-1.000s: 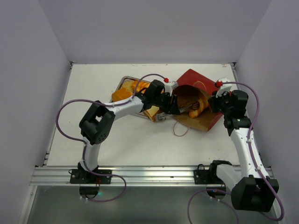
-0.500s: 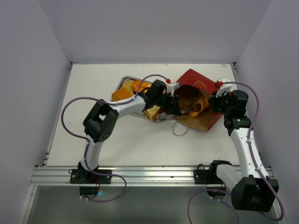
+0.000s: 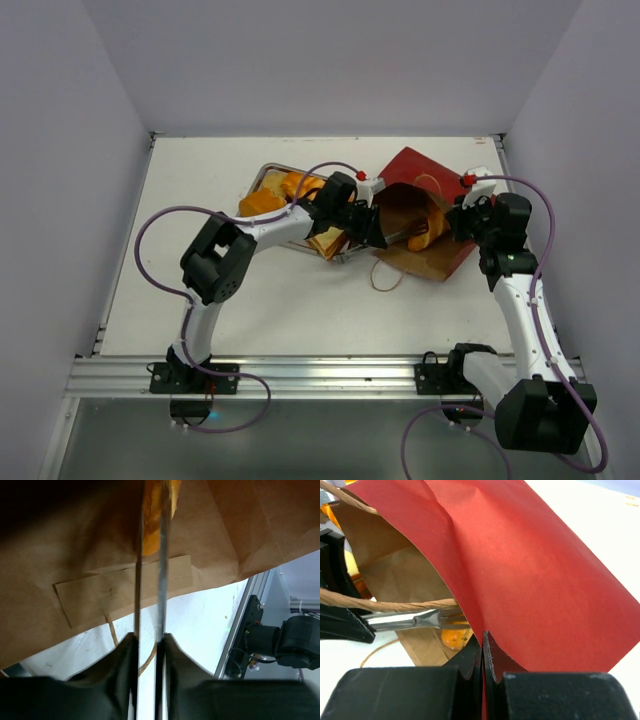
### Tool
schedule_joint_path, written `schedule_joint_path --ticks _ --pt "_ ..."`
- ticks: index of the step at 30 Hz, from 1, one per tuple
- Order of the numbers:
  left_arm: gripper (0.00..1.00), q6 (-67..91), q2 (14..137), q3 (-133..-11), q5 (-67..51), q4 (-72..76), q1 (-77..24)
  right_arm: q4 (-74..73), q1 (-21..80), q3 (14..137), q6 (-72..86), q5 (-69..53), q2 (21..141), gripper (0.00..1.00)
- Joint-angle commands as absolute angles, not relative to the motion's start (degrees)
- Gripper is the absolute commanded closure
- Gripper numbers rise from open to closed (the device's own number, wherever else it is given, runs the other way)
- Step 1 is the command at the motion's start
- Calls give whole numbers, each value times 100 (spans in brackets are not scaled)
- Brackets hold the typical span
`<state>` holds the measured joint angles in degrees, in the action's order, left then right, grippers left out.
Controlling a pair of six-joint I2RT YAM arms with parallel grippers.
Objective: Take the fake bread out of the paper bag
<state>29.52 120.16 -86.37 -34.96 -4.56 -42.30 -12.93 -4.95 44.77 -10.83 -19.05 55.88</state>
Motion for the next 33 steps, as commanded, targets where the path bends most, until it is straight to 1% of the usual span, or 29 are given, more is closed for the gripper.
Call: schedule_joint_path --ticks 1,4,11,24,33 --pt "81 3085 11848 -8754 -3577 -246 -4201 -1195 -527 4553 -1125 -2048 5581 99" --pt "91 3103 11585 -8640 -3498 -255 -4210 -1204 -527 4561 -1116 -2048 5572 99" --pt "100 3032 10969 -8078 -3322 -299 -4219 -1195 -536 4562 -1099 -2065 5546 99" --pt "100 2918 10310 -7717 -3217 -562 -4219 -1213 -554 4553 -1081 -2057 5511 99" --pt "100 3041 9589 -7137 -3234 -659 -4219 -1213 -554 4562 -1072 -2057 5511 99"
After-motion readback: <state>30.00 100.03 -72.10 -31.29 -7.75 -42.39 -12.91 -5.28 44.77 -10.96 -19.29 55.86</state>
